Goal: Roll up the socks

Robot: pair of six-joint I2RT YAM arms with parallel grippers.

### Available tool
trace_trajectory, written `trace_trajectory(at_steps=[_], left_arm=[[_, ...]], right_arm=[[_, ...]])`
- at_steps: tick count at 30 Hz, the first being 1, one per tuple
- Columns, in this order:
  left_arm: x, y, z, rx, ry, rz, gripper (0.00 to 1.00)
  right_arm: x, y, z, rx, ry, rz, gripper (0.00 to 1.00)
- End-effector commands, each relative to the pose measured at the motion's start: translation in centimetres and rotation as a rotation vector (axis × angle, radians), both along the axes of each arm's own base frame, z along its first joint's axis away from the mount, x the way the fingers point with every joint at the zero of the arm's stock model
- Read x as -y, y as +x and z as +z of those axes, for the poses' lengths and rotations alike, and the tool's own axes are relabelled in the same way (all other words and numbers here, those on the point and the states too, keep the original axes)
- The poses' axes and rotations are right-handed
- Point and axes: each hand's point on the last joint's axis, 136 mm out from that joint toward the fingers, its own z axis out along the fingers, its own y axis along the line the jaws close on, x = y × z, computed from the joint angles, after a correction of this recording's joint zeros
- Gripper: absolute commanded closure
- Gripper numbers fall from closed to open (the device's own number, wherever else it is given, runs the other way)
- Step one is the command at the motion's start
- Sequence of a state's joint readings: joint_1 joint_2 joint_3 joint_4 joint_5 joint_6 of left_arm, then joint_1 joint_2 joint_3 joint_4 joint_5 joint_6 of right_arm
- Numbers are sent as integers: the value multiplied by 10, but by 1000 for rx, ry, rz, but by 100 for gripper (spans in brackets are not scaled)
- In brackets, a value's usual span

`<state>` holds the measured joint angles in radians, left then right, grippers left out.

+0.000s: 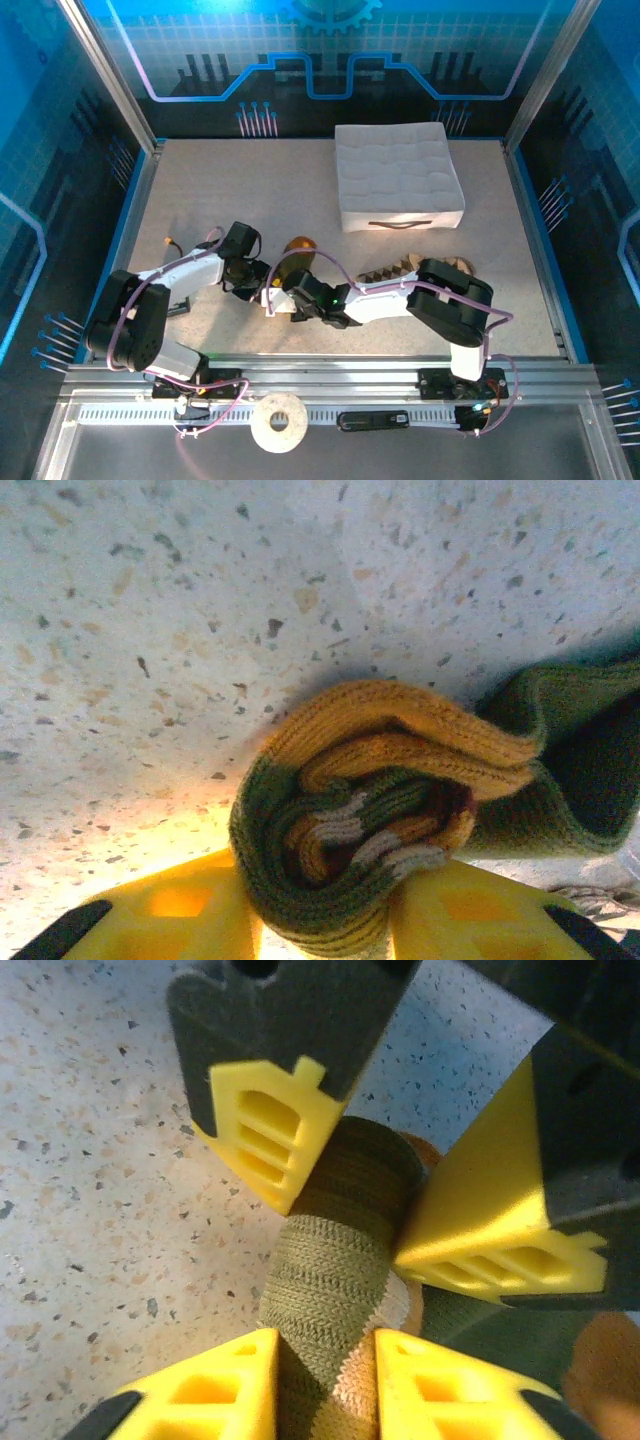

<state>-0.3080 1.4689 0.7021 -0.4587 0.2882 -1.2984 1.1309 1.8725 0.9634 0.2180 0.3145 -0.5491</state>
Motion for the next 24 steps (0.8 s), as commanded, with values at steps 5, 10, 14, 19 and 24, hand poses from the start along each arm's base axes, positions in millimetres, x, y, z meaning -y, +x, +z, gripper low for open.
trace_trajectory(at_steps=[5, 10, 14, 19, 24], left_arm=[[-15, -16, 19, -22, 54, 40, 47], [-20, 0, 52, 93, 11, 111, 29], [-20, 10, 59, 155, -24, 96, 28], [-9, 19, 49, 180, -66, 38, 30], [2, 25, 37, 185, -76, 0, 32]], right_arm=[[42, 1, -51, -278, -90, -151, 95], [53, -23, -64, -561, -12, -162, 100], [59, -31, -71, -749, 51, -190, 100], [69, -24, -75, -919, 146, -277, 100], [73, -17, -76, -1047, 194, -332, 100]])
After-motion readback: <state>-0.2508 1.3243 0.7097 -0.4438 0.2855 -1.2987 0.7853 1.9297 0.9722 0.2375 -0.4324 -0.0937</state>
